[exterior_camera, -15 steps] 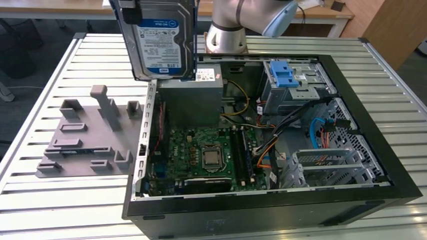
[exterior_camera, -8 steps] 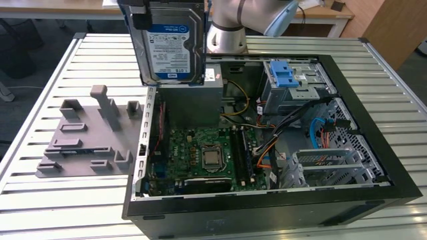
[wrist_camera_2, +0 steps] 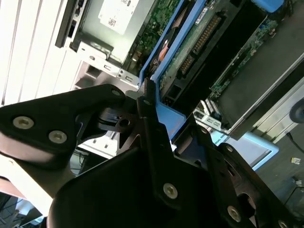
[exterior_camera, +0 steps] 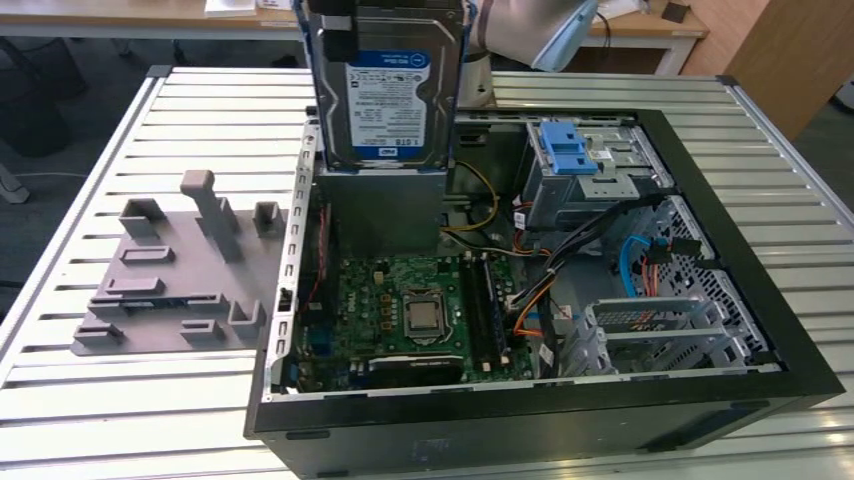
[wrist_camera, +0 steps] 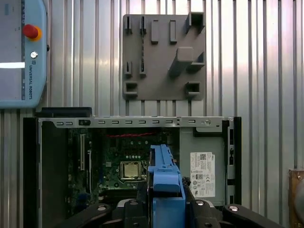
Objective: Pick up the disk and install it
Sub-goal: 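Pick up the disk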
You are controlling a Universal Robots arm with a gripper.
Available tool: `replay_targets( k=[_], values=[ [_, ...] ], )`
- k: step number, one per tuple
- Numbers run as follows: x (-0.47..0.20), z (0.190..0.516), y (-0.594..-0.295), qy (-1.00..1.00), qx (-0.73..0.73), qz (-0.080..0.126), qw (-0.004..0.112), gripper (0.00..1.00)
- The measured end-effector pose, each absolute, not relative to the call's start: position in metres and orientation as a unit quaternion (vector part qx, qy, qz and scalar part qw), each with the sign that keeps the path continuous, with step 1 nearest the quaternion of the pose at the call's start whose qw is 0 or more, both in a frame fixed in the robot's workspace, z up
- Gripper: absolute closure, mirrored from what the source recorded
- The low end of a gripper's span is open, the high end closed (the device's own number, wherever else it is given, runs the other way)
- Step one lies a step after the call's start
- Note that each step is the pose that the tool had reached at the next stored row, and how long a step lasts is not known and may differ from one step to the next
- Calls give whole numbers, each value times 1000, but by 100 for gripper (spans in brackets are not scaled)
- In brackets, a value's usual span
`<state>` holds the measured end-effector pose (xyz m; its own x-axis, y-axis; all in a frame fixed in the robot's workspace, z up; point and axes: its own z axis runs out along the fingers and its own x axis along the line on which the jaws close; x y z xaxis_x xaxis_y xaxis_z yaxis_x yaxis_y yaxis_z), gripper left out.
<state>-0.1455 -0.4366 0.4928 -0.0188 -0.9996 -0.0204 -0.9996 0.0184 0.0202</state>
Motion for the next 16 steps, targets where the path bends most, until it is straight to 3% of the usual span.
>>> replay_targets(
  k=[10,16],
  values=[
    [-107,491,-438,714,-700,14,0,64],
    [-106,489,-456,714,-700,14,0,64]
  ],
)
